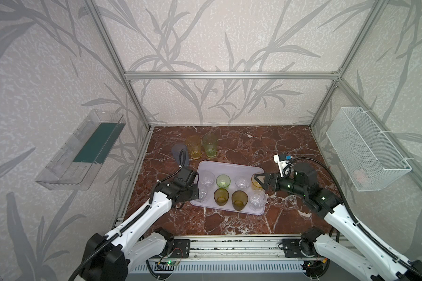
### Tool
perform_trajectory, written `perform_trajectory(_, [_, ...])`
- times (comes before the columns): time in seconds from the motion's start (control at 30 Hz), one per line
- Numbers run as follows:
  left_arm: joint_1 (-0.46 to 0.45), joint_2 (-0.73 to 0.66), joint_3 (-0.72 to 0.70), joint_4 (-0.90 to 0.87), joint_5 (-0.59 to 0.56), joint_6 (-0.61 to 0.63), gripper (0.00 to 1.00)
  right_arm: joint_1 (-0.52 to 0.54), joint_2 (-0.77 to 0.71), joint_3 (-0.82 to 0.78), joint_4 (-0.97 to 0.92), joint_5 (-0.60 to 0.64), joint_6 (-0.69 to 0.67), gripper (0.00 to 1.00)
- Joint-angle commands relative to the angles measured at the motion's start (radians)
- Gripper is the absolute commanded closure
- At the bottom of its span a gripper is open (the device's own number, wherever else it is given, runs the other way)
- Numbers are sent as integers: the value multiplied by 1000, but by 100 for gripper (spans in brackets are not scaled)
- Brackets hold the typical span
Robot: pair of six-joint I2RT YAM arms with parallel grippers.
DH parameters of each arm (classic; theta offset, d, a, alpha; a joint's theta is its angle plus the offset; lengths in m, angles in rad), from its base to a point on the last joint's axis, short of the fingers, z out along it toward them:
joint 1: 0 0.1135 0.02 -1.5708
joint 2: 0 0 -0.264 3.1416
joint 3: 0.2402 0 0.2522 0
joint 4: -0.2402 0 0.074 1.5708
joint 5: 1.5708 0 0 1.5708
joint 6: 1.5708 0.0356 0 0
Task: Place the glasses into the tray
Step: Place the glass on the tray.
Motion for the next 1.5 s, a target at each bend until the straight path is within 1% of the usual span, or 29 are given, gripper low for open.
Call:
perform_trajectory(0.0, [-5,18,-2,33,-22,-8,100,-6,-17,6,-1,1,-2,1])
perform_trajectory(0.13, [-3,31,-4,45,-14,-10,100,-6,-17,-2,3,-1,6,1])
perform_trajectory(0.2, [-4,31,-7,52,-9,-13,95,-7,-12,-5,-1,3,10,1])
perform_trajectory(0.3, [-4,20,-9,59,-16,-14,94,-6,-8,-6,1,2,14,1])
perform_trajectory(0.33, [-4,16,-10,60,-21,-11,92,-7,-7,-5,2,2,14,1])
perform_trajectory(0.37, [-4,13,-8,58,-24,-9,84,-6,-6,-4,1,2,14,1])
perform_trajectory(0.4, [-4,8,-7,54,-28,-7,72,-6,-6,-4,1,2,14,1])
perform_trajectory(0.5, [-4,-9,-2,41,-32,-6,50,-6,-1,6,-31,27,8,1])
perform_trajectory(0.6, [-5,-41,-2,27,-36,-8,34,-6,8,13,-44,34,5,1])
perform_trajectory(0.67, [-5,-71,-6,19,-44,-9,27,-6,15,12,-39,33,12,1])
perform_trajectory(0.73, [-4,-102,-9,13,-60,-14,13,-6,24,15,-40,35,7,1])
perform_trajectory(0.77, [-3,-117,-10,14,-66,-19,3,-5,31,22,-46,41,-2,1])
perform_trajectory(0.8, [-2,-130,-11,15,-68,-26,1,-3,37,28,-53,51,-4,0])
perform_trajectory(0.97, [0,-159,3,42,-63,-35,1,10,78,79,-71,75,-11,0])
perform_trajectory(1.07, [4,-161,16,78,-68,-27,1,43,111,121,-73,118,-25,0])
perform_trajectory(1.2, [21,-155,39,154,-68,-11,1,104,196,197,-76,180,-50,0])
perform_trajectory(1.3, [38,-151,58,216,-31,-1,1,126,285,269,-79,192,-63,5])
perform_trajectory(1.4, [64,-149,58,271,32,4,1,159,389,355,-87,246,-85,7])
perform_trajectory(1.47, [89,-149,42,312,84,-13,1,180,469,423,-94,279,-103,8])
